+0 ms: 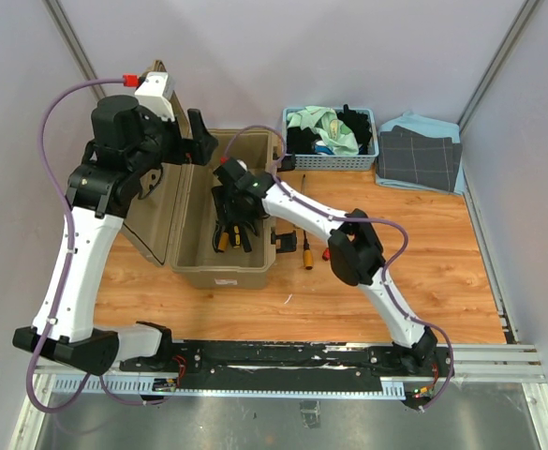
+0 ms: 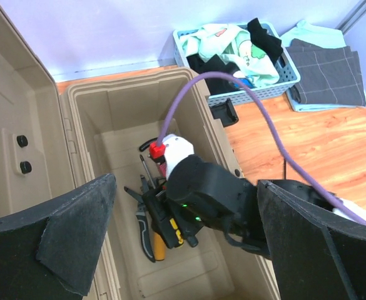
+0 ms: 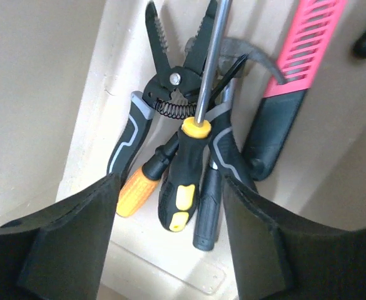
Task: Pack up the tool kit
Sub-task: Place the screwdriver in the toolbox, then pick up the screwdriver from the center of the board.
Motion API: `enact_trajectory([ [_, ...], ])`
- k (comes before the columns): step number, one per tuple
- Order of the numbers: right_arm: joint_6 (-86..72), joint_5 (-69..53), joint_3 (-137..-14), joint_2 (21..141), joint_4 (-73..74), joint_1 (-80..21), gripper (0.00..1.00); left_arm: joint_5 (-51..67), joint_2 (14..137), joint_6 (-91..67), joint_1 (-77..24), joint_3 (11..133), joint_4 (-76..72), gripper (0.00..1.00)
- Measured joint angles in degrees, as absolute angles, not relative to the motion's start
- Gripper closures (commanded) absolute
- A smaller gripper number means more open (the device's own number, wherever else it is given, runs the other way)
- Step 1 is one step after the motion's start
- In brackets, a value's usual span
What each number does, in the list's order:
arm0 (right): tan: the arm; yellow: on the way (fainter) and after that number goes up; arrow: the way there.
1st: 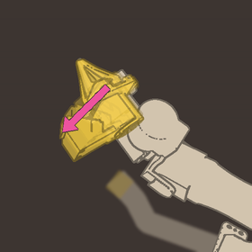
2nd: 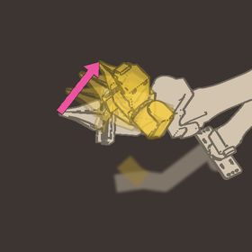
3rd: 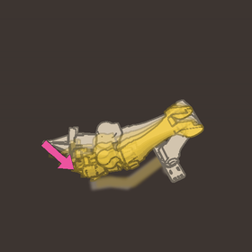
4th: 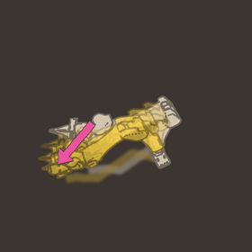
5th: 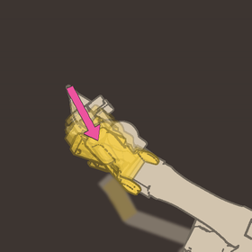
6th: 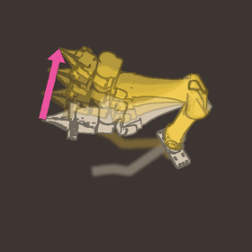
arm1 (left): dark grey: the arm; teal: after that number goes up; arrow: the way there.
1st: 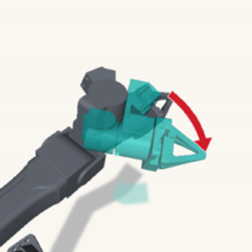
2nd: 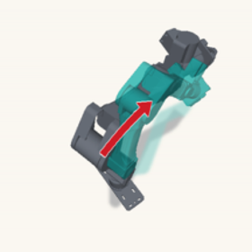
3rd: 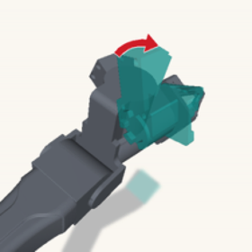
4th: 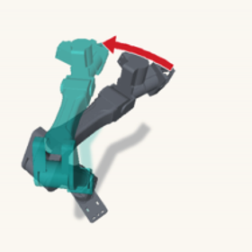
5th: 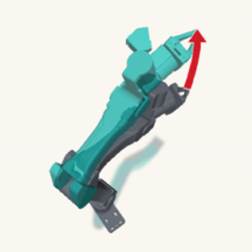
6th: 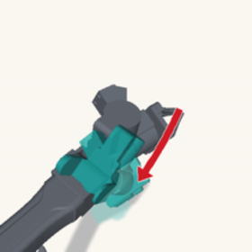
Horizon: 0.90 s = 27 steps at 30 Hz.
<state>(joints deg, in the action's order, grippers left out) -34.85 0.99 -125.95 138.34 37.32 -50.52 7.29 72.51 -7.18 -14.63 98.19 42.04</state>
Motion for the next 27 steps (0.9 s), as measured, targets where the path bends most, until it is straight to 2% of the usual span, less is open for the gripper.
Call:
enact_trajectory([
  [6, -31.4, 2.7, -121.9, 128.6, 34.2, -49.6, 0.15, 6.1, 71.5, -7.2, -14.6, 97.3, 41.1, 0.01],
  [8, -30.4, 3.6, -118.9, 122.9, 33.8, -48.4, 0.08, 5.7, 71.2, -7.3, -14.6, 97.3, 40.5, 0.01],
  [10, -29.2, 4.7, -115.8, 116.9, 33.5, -45.7, 0.06, 5.3, 71.0, -7.4, -14.6, 97.2, 40.0, 0.01],
  [18, -25.3, 8.1, -100.5, 94.2, 30.3, -27.1, 0.05, 4.6, 70.7, -8.0, -14.6, 97.1, 38.3, 0.01],
  [22, -24.4, 9.6, -92.5, 88.2, 31.7, -24.1, 0.08, 4.8, 70.8, -8.1, -14.6, 97.1, 37.9, 0.01],
  [27, -27.1, 11.1, -82.1, 86.9, 35.7, -24.1, 0.12, 5.3, 71.9, -8.5, -14.6, 97.1, 37.5, 0.01],
])
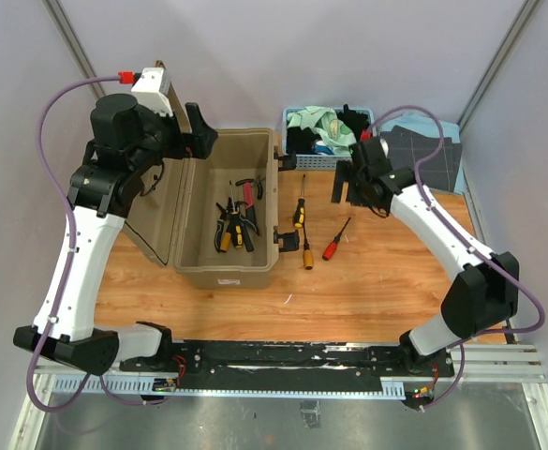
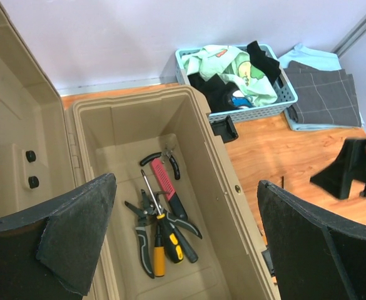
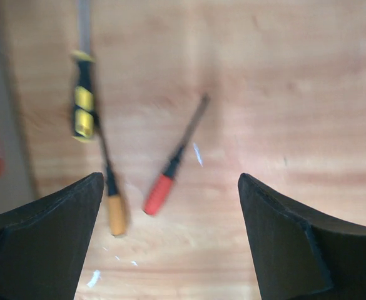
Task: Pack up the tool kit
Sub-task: Pick up the screwdriver from the center of the board.
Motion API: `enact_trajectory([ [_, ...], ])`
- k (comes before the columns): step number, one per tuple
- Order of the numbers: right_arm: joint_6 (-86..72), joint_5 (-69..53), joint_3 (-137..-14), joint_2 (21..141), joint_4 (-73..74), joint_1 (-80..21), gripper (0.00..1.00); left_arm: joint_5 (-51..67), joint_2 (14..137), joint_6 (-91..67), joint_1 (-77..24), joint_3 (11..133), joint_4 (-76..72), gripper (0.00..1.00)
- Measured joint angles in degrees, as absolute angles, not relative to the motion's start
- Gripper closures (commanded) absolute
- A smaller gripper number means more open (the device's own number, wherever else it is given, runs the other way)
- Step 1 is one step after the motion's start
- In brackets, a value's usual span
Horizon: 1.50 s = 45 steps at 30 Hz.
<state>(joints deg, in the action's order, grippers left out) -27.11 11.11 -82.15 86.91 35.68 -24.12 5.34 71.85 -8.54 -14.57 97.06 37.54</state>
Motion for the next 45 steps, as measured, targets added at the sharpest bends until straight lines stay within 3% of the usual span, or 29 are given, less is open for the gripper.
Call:
enact_trajectory([
  [8, -39.9, 13.5, -65.4, 87.1, 40.4, -24.8, 0.13, 6.1, 73.0, -9.3, -14.5, 97.1, 37.5, 0.01],
  [17, -49.9, 13.3, -66.2, 93.3, 37.7, -29.7, 0.15, 6.1, 73.0, -9.3, -14.5, 97.1, 37.4, 0.01],
  [25, -56.8, 11.2, -66.6, 102.6, 36.1, -30.2, 0.24, 5.9, 72.9, -9.3, -14.4, 96.8, 37.3, 0.01],
  [28, -57.7, 10.5, -68.8, 105.2, 36.8, -30.2, 0.33, 5.8, 72.5, -9.3, -14.4, 96.3, 37.3, 0.01],
  [33, -59.0, 9.8, -71.0, 107.0, 37.5, -30.2, 0.76, 5.8, 72.2, -9.3, -14.4, 96.0, 37.3, 0.01],
  [38, -60.2, 8.5, -71.0, 107.2, 37.1, -30.2, 0.96, 5.6, 72.2, -9.3, -14.4, 96.0, 37.3, 0.01],
  [45, -60.0, 8.5, -70.8, 106.9, 37.1, -30.2, 0.99, 5.1, 72.2, -9.3, -14.4, 96.0, 37.3, 0.01],
])
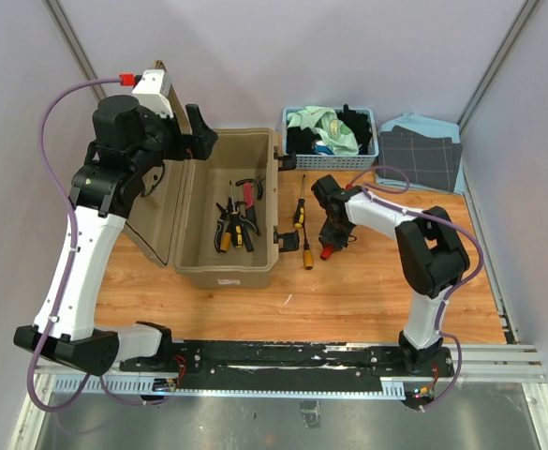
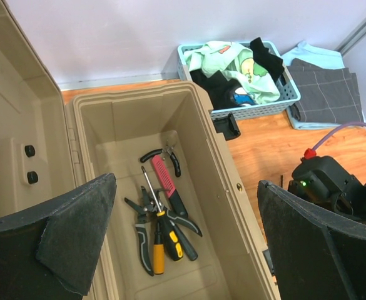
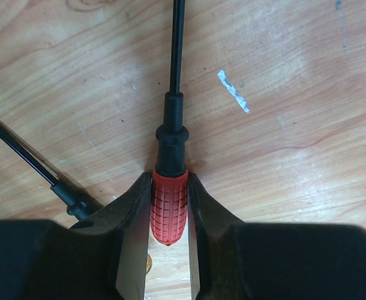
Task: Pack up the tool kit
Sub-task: Pick up the screwdriver from the center of the board, then place the screwdriver in the toolbox.
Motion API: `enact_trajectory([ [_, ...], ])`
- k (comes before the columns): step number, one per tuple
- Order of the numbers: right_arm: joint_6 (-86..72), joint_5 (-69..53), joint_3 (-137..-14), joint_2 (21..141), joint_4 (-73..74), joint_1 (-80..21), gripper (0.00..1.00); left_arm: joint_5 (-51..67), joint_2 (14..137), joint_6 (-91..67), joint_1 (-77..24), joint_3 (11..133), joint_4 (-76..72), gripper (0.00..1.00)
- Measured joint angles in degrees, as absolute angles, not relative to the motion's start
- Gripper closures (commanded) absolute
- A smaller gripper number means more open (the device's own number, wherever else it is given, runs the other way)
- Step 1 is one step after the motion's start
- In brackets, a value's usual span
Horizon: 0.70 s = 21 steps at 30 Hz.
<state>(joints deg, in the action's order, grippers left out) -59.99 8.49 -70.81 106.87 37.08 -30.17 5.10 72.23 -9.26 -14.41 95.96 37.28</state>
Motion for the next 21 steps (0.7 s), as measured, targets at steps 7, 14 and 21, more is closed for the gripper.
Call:
enact_trajectory([
  [7, -54.4, 13.6, -83.0, 104.2, 44.7, -29.7, 0.99, 4.5, 72.2, -9.2, -14.4, 96.0, 37.3, 0.01],
  [14, -44.7, 12.2, -108.4, 100.9, 39.0, -29.1, 0.99, 3.1, 72.2, -9.0, -14.4, 96.0, 37.2, 0.01],
  [21, -41.1, 2.2, -112.7, 104.7, 32.6, -32.0, 0.99, 1.3, 71.5, -9.0, -14.4, 95.9, 36.9, 0.01],
])
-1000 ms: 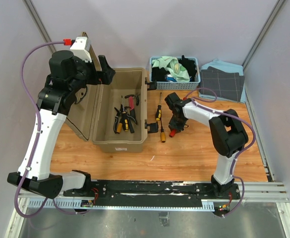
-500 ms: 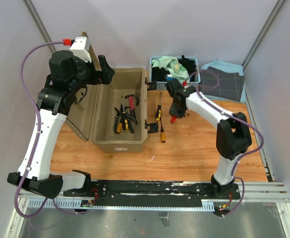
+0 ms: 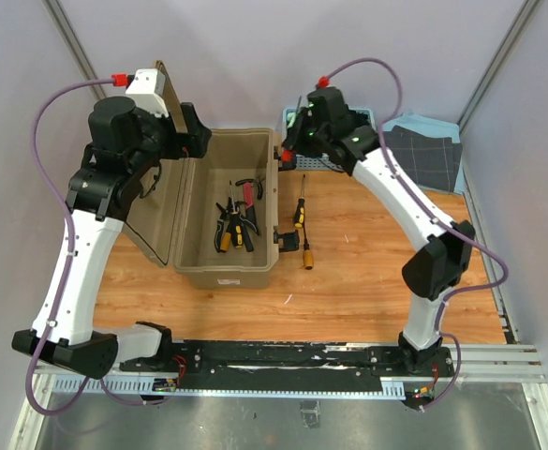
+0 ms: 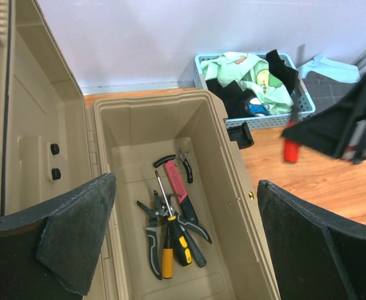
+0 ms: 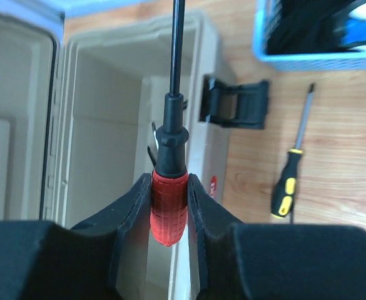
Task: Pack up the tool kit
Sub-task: Place the screwdriver in the toolbox.
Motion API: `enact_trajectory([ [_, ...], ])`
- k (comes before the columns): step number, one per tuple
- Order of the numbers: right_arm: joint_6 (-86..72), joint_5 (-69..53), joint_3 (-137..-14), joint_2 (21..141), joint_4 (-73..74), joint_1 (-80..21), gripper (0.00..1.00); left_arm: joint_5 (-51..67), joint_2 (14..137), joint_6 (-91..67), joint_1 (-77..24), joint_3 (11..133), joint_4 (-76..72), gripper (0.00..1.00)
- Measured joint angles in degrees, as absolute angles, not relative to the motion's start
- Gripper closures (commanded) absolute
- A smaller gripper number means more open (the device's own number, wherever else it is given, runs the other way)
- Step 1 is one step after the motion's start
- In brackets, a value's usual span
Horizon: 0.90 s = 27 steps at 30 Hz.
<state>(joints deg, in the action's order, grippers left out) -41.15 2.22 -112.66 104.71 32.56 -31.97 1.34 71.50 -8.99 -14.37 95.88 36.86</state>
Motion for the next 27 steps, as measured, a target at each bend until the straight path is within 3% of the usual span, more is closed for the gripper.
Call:
enact_trajectory([
  [12, -35.1, -1.2, -126.4, 120.1, 33.7, -46.9, 0.99, 0.7, 69.6, -8.9, -14.3, 95.5, 36.2, 0.01],
  [27, -32.9, 2.9, -120.9, 128.0, 38.9, -49.2, 0.99, 0.7, 69.6, -8.8, -14.3, 95.2, 36.1, 0.01],
])
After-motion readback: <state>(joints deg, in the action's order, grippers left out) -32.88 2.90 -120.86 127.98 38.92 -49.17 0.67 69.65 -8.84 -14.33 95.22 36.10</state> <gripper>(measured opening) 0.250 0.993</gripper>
